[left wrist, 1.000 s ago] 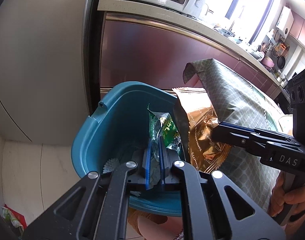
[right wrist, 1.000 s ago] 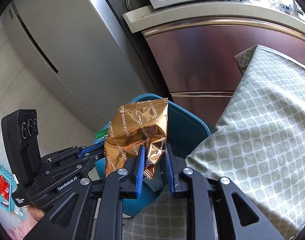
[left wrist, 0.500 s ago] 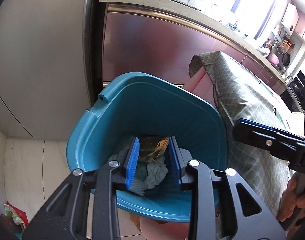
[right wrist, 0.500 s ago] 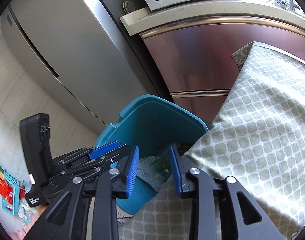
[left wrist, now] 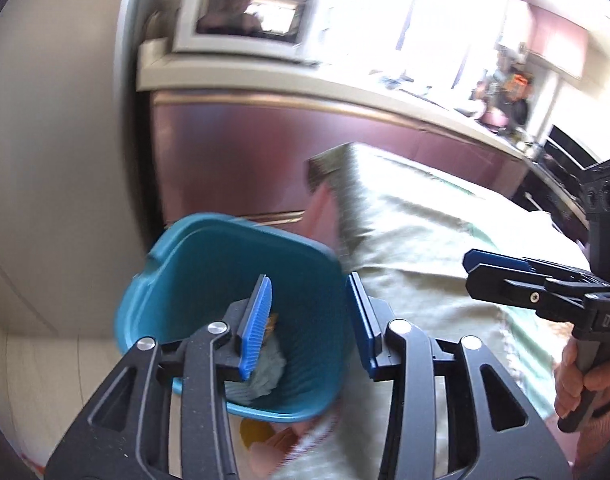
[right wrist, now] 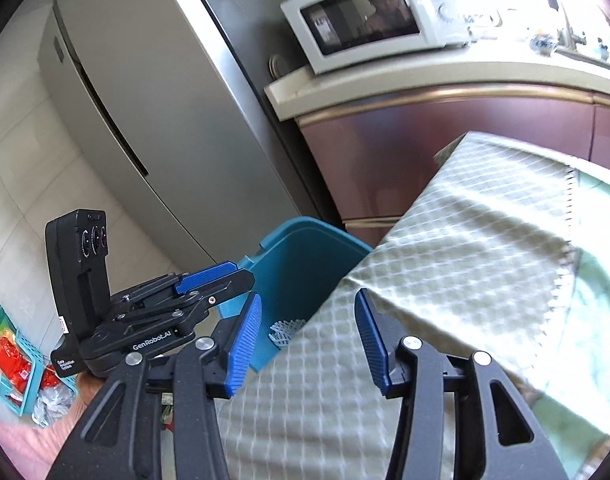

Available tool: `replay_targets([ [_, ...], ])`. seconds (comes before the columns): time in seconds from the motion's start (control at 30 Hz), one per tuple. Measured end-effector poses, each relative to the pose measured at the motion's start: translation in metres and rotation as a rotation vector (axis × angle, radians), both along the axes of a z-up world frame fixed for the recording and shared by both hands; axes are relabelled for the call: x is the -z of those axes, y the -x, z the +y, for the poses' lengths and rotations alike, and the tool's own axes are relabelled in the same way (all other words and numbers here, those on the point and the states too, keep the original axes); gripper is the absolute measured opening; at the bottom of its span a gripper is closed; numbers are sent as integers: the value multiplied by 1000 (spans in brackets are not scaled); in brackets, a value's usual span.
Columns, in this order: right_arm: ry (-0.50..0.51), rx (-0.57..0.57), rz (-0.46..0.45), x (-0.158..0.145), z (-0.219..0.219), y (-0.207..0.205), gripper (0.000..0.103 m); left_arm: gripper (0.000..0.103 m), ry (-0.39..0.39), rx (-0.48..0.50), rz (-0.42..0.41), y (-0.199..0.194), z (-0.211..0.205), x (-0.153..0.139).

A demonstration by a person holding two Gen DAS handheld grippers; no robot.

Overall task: Collect trash
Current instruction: 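Grasp the orange peel with the left gripper while the right grasps a paper cup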

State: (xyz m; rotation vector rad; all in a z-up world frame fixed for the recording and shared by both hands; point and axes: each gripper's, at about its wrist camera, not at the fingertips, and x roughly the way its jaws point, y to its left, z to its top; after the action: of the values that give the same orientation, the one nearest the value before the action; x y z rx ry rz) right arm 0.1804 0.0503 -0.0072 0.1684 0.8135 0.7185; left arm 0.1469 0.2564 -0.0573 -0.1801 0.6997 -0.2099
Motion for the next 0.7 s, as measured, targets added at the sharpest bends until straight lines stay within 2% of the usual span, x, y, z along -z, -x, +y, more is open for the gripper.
replay_targets([
  [0.17,-29,71,-54,-18,-53,25,51,42,24,137,-50,13,-47,-20],
  [0.3,-34,179,-84,-25,-103,53,53,43,33,252,-56,18,-92,-25],
  [0.7,-24,556,-124,-21,-260,126,53,43,35,521,33,27,-232,-9],
])
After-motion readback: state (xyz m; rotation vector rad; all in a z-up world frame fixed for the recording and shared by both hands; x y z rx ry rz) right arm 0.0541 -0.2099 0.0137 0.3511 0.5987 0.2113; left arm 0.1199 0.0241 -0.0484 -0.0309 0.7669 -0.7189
